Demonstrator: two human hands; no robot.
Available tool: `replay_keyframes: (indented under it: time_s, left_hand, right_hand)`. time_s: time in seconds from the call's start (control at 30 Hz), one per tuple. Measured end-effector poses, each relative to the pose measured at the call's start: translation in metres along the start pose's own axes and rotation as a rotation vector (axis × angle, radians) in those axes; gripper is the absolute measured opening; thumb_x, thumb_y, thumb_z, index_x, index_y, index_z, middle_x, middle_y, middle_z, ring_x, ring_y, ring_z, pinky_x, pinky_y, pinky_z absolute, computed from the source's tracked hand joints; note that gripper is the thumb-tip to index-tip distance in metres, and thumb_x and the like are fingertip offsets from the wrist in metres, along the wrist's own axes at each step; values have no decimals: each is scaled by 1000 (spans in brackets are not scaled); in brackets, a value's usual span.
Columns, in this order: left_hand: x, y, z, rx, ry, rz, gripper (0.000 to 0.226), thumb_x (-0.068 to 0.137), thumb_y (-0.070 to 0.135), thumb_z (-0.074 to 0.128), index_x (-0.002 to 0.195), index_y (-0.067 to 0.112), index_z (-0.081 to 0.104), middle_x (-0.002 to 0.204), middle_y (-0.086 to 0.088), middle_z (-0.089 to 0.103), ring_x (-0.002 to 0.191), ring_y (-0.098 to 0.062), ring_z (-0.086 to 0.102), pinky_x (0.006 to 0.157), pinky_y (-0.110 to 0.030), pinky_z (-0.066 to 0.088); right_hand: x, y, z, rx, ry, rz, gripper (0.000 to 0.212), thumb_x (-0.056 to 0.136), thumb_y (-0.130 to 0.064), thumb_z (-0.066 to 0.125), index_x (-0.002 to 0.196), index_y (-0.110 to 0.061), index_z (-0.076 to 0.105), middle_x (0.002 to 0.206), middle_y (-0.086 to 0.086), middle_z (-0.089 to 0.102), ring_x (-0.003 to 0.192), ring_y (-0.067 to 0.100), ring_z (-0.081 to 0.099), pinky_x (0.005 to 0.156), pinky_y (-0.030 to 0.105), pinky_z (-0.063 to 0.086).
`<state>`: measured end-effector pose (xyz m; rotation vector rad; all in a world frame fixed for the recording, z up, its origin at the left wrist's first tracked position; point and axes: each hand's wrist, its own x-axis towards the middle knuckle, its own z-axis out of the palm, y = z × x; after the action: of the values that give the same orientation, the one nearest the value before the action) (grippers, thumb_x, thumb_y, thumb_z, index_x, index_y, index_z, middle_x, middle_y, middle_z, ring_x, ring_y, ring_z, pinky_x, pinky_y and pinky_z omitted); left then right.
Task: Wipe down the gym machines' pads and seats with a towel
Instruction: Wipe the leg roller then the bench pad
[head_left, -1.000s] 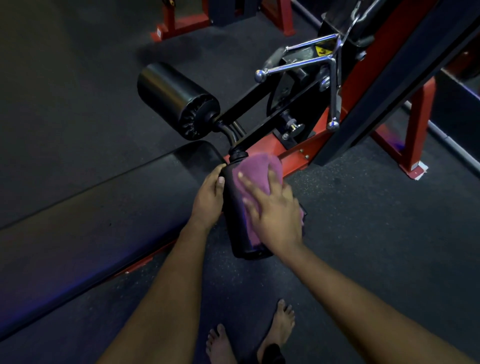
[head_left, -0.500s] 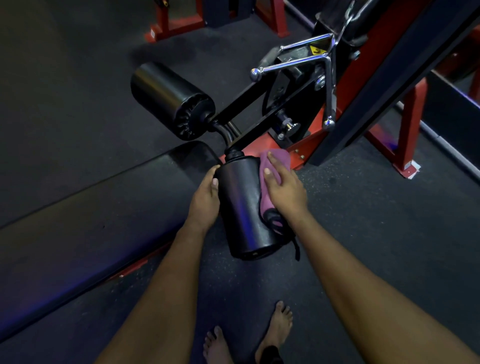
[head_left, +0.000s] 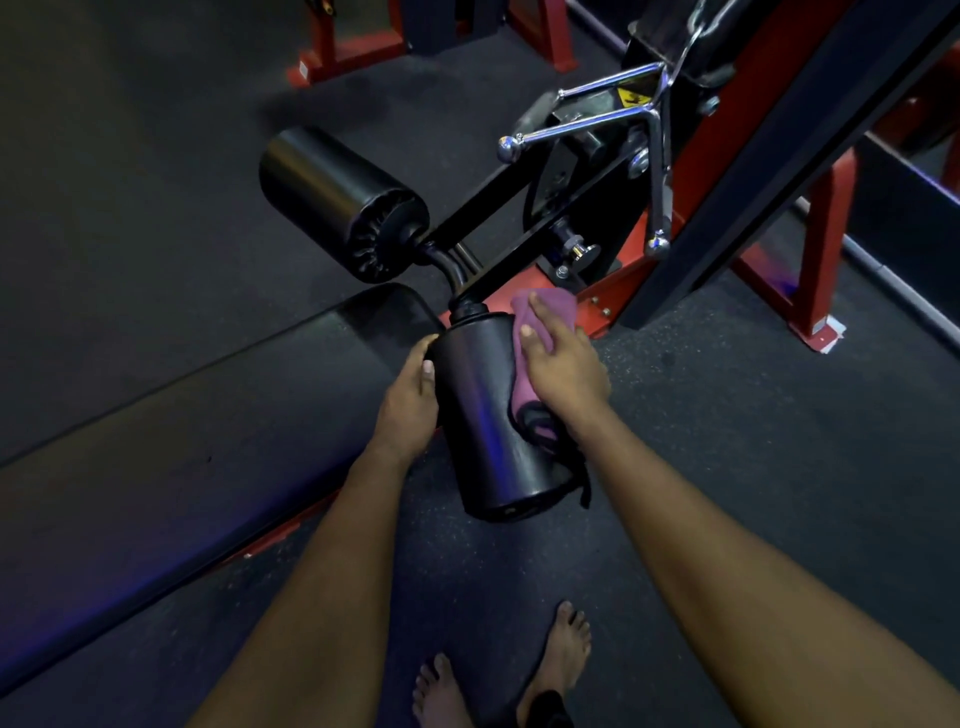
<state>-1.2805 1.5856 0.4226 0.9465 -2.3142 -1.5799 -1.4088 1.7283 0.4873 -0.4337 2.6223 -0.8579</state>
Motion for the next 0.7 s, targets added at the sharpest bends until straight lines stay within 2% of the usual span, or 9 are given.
replay_keyframes:
  time_s: [0.1,0.2,0.27,0.33,0.4,0.47,0.57,0.7]
  left_hand:
    - [0,1,-4,73,14,-28,42,110,28,32,151,25,41,146,-3,53,132,-20,49,100,-20,31]
    - [-3,21,-4,148,161,40,43,109,20,36,151,17,45,151,-5,47,137,-20,45,104,-16,27]
    - [-3,42,5,122,210,79,43,108,23,37,150,19,46,150,-5,46,134,-19,45,106,-19,29]
    - [-3,58,15,171,172,22,44,108,34,35,149,23,45,149,-6,45,132,-24,47,110,-32,33]
    - [-2,64,21,225,147,-33,48,106,41,36,149,18,42,147,-12,46,129,-32,49,108,-41,36]
    - [-2,64,23,280,138,-35,52,105,43,38,146,12,40,143,-18,46,125,-38,51,103,-45,40]
    - [-1,63,22,281,115,-41,51,106,42,38,145,9,38,142,-21,45,123,-41,51,99,-45,41]
    - [-2,57,13,183,72,-74,49,107,40,36,146,11,36,146,-17,42,129,-38,48,104,-42,38]
  right_hand:
    - [-28,-10,3,-196,68,-204,52,103,-55,41,152,-60,25,163,9,27,129,38,50,98,49,48]
    - [-77,11,6,-269,135,-377,53,103,-55,43,153,-59,24,164,7,24,129,31,46,93,47,52]
    - [-96,28,6,-168,131,-341,53,103,-54,44,152,-60,25,163,9,29,134,30,41,96,48,51]
    - [-106,39,5,-65,117,-275,53,102,-55,43,151,-63,25,163,9,30,139,30,38,100,48,49]
    - [-103,41,5,-27,122,-207,51,100,-61,38,149,-65,25,162,5,33,137,31,45,101,49,50]
    - [-78,34,4,-37,108,-58,50,101,-60,38,150,-62,28,157,5,39,132,35,51,102,50,47]
    - [-24,12,0,1,14,117,49,103,-55,39,152,-56,32,157,8,42,138,37,46,107,48,39]
    - [-17,-4,-2,-70,24,-58,51,103,-57,41,152,-60,27,154,11,39,129,40,51,100,50,45]
